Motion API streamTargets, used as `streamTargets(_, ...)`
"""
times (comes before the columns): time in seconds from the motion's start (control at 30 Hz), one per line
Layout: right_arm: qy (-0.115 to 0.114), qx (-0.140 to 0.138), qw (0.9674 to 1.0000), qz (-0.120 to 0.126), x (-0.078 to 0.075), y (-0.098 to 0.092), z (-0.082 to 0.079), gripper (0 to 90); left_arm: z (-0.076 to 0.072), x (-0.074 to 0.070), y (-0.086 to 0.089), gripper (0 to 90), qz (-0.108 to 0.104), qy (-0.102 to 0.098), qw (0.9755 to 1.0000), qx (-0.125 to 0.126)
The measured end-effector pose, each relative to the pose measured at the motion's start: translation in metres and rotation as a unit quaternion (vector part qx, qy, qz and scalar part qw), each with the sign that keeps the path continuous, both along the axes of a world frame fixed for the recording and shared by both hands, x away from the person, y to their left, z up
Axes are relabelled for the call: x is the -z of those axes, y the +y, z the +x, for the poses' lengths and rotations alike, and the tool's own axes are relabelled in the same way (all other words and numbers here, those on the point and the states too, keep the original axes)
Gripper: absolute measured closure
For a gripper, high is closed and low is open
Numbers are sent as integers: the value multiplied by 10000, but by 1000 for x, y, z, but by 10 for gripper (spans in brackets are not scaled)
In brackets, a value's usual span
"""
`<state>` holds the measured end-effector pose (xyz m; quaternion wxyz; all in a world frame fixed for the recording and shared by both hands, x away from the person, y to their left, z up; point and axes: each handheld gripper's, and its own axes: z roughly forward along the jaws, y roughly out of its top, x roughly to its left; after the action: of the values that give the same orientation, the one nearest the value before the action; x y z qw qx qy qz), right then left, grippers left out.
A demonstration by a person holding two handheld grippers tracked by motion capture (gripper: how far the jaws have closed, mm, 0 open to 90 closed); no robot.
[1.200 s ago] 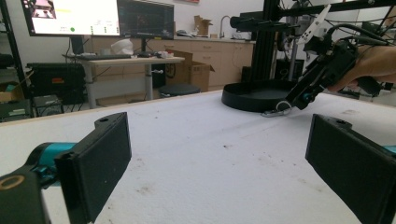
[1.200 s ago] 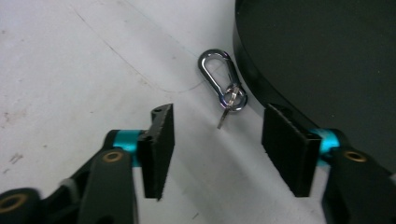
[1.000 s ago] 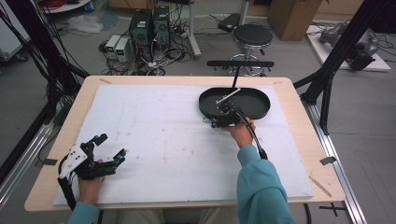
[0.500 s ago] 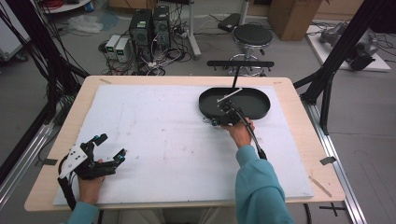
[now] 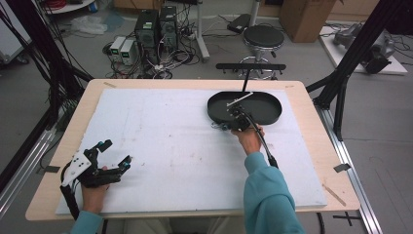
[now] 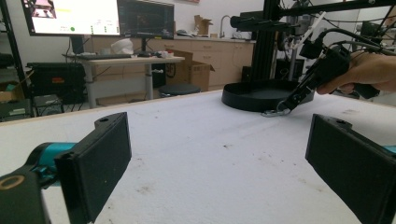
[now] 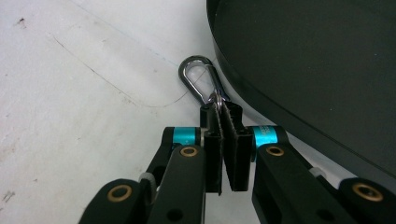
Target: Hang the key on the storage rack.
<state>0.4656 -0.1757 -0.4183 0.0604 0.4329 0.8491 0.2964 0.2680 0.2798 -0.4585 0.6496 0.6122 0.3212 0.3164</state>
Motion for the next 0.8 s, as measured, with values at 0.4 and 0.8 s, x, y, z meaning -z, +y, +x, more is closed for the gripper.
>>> streamTargets(0.4,-158,-70,9999,0,-7,0,-4,893,0,0,0,73,0,1,10000,0)
streamTargets(0.8,-500,-174,9978,402,-30,-6,-11,894,0,0,0,73,-5,2,10000,-6)
